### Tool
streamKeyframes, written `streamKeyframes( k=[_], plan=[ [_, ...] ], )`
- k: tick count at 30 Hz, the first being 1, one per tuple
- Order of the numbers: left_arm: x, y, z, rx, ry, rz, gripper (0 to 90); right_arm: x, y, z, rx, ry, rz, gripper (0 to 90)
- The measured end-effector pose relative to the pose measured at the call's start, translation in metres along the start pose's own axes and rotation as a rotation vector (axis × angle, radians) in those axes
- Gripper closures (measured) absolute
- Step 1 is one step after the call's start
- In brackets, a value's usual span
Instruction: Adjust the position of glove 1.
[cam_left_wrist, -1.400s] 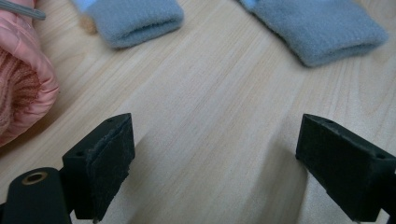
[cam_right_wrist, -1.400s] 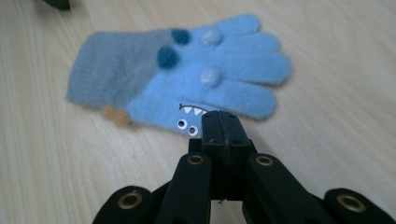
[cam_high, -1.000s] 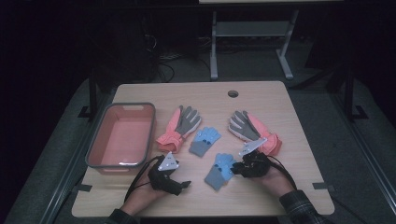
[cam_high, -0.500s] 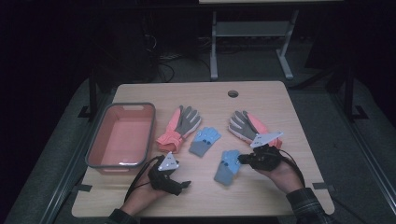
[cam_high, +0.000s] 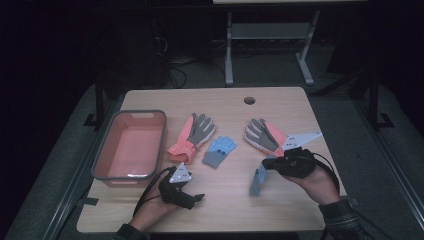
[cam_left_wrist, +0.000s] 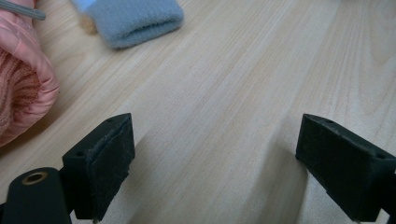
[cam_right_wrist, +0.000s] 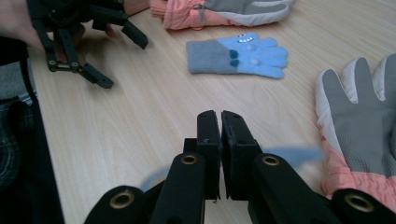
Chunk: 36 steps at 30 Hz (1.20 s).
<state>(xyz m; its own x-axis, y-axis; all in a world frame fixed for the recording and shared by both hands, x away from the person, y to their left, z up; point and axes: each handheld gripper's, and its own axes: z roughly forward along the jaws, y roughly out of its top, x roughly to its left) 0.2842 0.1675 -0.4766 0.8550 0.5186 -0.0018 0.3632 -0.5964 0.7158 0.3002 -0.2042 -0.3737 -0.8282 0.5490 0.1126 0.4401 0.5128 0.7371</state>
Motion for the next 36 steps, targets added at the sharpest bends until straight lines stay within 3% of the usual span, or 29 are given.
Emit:
streamKeyframes(
  k=[2, 9, 17, 22, 25, 32, 36],
  plan=[
    [0.000, 0.000, 0.000, 0.001, 0.000, 0.001, 11.0, 0.004, 0.003, -0.002, 0.022, -0.019, -0.002, 90.0],
    [0.000, 0.000, 0.000, 0.000, -0.002, 0.003, 11.0, 0.009, 0.005, 0.002, 0.027, -0.005, -0.019, 90.0],
    [0.000, 0.000, 0.001, -0.005, -0.002, 0.002, 11.0, 0.009, -0.030, 0.027, 0.130, 0.021, 0.031, 76.8],
    [0.000, 0.000, 0.000, -0.001, -0.002, 0.005, 11.0, 0.026, -0.040, 0.034, 0.162, 0.056, 0.012, 72.6],
    [0.000, 0.000, 0.001, -0.003, -0.002, 0.004, 11.0, 0.034, -0.042, 0.039, 0.180, 0.042, -0.014, 70.7],
    [-0.001, 0.000, 0.001, -0.005, -0.002, 0.001, 11.0, 0.038, -0.035, 0.064, 0.213, -0.021, -0.018, 68.8],
    [-0.001, 0.000, 0.001, -0.004, -0.003, 0.001, 11.0, 0.038, -0.037, 0.078, 0.266, -0.044, -0.027, 70.4]
  ],
)
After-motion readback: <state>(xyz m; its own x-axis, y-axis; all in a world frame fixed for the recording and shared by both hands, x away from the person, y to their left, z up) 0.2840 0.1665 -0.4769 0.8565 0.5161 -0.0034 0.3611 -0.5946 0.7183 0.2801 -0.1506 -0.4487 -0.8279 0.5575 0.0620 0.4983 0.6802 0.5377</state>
